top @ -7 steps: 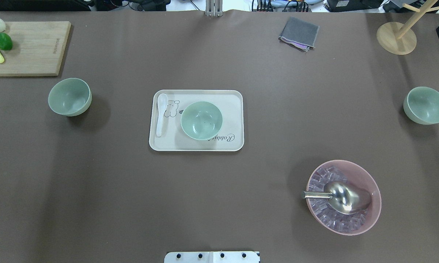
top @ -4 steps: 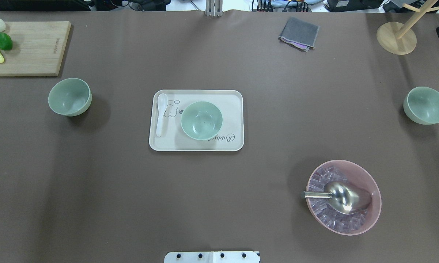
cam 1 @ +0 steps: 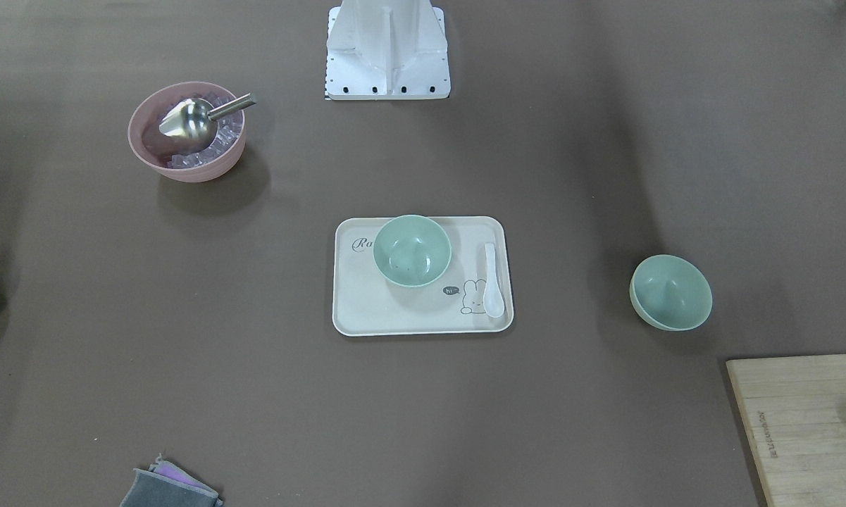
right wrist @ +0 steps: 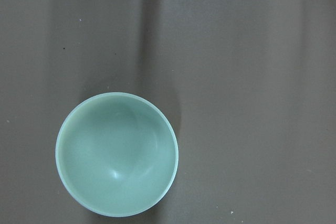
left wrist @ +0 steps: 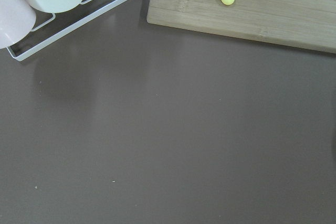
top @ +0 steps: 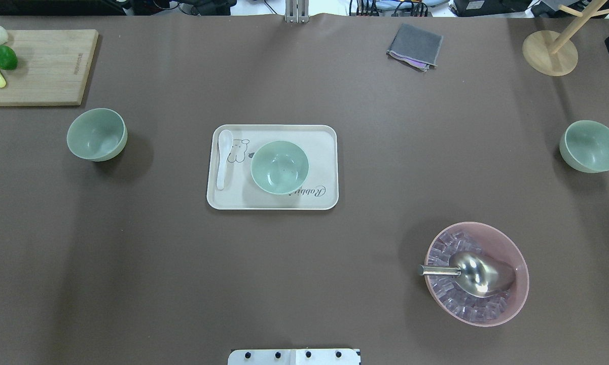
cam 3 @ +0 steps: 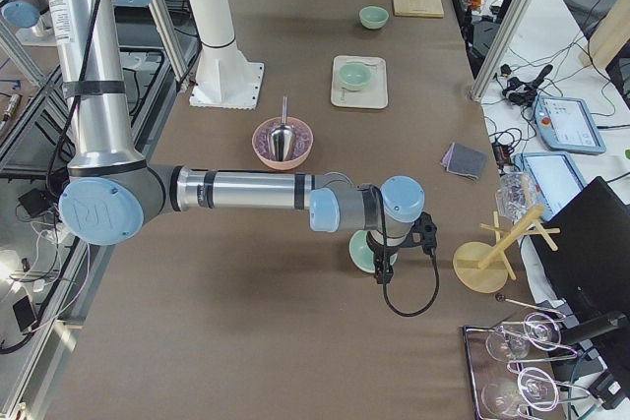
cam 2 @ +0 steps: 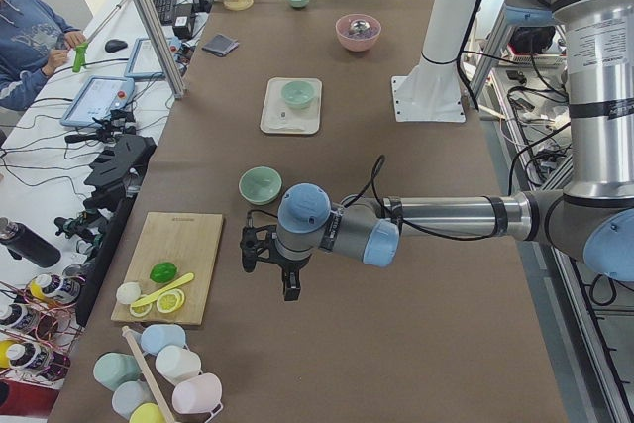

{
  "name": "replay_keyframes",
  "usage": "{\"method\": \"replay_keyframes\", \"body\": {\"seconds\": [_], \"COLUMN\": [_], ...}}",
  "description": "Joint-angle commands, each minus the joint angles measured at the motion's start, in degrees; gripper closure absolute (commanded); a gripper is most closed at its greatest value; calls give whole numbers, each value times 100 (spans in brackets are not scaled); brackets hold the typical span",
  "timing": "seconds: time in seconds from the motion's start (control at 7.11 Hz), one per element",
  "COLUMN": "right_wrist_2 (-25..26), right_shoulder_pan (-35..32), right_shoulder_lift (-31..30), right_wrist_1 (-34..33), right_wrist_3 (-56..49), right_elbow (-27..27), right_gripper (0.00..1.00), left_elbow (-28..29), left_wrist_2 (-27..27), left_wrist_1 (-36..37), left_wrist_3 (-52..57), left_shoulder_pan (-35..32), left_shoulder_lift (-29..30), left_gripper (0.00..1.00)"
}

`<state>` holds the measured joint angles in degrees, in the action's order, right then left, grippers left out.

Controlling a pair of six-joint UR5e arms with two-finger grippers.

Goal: Stack green bowls together

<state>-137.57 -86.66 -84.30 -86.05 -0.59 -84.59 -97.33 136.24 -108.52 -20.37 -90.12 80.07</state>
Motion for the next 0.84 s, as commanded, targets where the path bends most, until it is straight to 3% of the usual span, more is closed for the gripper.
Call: {"method": "replay_keyframes", "body": {"seconds": [0.0, 0.7], "right_wrist_2": [-77, 80], "right_shoulder_pan": [0, 44], "right_shoulder_lift": [-25, -52], "right_wrist_1": [220, 238], "right_wrist_3": [15, -20], "right_elbow": [48, 48], "right_gripper": [0, 0], "left_elbow": [21, -277], "left_wrist_2": [-10, 34], "left_wrist_1": [-3, 6], "left_wrist_3": [41, -11], "left_shoulder_pan": [-5, -5], "left_shoulder_lift": [-9, -17], "left_gripper": [2, 2]}}
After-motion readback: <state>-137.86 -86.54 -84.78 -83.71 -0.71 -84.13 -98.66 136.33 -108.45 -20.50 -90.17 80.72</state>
